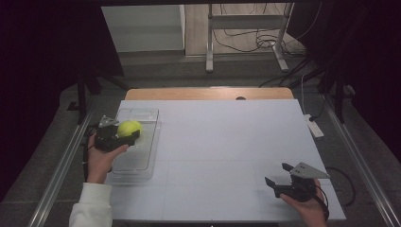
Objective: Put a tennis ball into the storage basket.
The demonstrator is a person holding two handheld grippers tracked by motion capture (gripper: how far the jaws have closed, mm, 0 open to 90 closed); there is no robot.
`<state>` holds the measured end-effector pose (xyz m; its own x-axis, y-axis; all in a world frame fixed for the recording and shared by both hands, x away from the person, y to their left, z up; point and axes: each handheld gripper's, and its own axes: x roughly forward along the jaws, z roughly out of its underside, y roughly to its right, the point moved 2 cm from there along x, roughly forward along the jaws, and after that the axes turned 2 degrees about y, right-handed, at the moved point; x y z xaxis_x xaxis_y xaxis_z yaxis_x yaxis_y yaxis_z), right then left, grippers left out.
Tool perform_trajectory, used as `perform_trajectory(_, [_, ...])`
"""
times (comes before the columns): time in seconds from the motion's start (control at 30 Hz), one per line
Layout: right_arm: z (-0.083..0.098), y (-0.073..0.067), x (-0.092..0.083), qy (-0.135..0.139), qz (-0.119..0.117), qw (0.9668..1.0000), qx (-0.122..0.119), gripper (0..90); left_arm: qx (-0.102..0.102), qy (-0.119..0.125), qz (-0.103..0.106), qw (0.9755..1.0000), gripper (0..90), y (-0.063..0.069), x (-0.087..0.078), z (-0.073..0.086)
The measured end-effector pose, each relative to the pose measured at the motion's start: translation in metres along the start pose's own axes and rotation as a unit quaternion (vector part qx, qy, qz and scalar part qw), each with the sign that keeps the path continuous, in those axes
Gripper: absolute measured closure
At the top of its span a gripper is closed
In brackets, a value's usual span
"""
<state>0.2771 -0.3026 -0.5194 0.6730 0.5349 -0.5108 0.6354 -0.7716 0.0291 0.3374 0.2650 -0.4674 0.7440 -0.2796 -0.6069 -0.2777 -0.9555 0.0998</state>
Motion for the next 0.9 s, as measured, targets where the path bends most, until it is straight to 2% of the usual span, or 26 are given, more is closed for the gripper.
perform_trajectory(0.33, [0.0,0.0,0.0,-0.001,0.001,1.0,-0.001,14.1,0.004,-0.031,-0.011,0.9994,26.4,-0.004,0.006,0.005])
perform_trajectory(0.9, [0.0,0.0,0.0,-0.001,0.0,1.0,0.0,14.1,0.003,-0.069,-0.017,0.9975,26.3,-0.009,0.015,0.013])
